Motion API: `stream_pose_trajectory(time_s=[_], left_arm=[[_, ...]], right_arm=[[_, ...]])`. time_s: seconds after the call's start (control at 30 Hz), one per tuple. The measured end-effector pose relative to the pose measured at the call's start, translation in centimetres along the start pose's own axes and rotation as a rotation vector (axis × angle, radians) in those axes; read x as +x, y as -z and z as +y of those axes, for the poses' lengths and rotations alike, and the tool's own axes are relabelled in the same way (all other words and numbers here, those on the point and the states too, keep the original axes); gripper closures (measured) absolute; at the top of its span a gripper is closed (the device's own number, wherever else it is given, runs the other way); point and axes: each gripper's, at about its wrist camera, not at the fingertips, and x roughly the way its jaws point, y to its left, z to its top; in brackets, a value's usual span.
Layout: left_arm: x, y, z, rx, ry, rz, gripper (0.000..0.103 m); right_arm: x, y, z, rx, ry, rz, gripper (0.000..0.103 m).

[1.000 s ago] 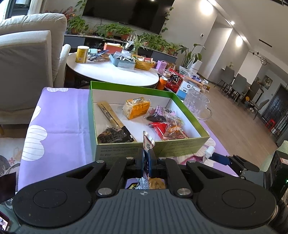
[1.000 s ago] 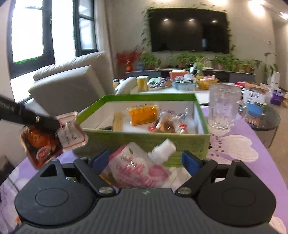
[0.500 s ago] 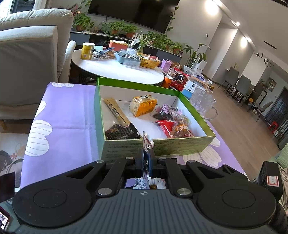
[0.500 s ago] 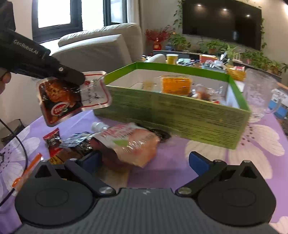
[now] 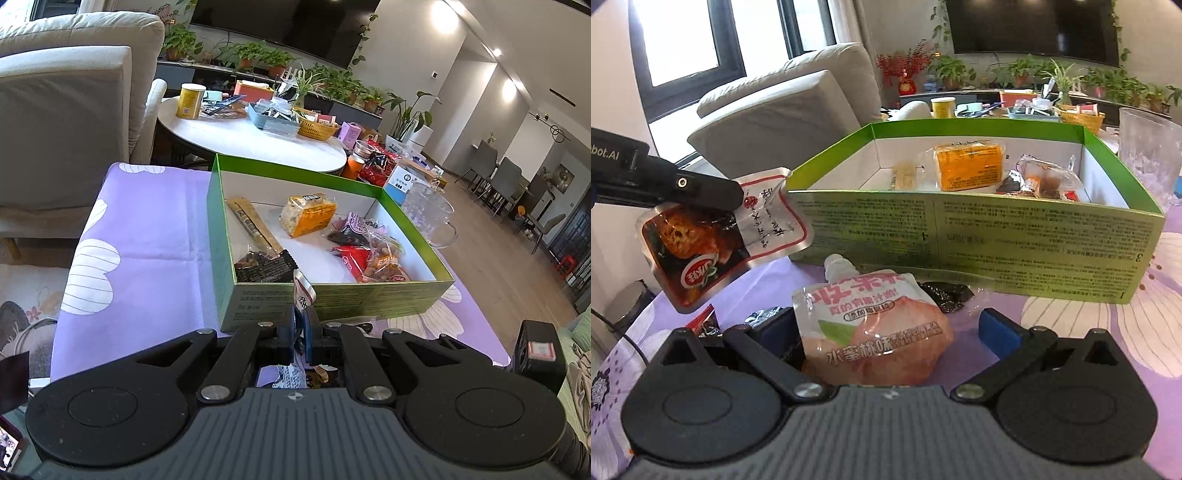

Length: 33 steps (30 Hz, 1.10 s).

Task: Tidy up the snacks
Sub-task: 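Grasp the pink drink pouch with the right tool and lift it, then drop the pink pouch into the box with the right tool while the left drops its packet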

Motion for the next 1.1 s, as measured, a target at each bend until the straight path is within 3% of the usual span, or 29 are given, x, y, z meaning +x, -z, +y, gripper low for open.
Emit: stream_pose_trajectory(time_s=[0.1,0.43,0.8,1.1], left_arm=[[0.0,0.0,-0.1,0.004,0.004,0.001,0.098],[-0.5,0.1,-0.2,0.006,0.004,-0.009,0.098],[-1.1,-1.4,-2.0,0.049,0.051,-0.056,0.098],[0.5,-4.6,-3.1,0.05,0.045,-0.118,0.098]], right_arm=[[0.4,0.1,0.8,-0.074,0.029,0.029,0.05],[-1.7,0.3,-0.1,0.037,-0.034,0.021,0.051],[-6.5,-2.9,-0.9,0.017,0.017,-0.164,0.051],[-4.6,-6.5,-3.5,0.041,0.092,-0.229,0.051]])
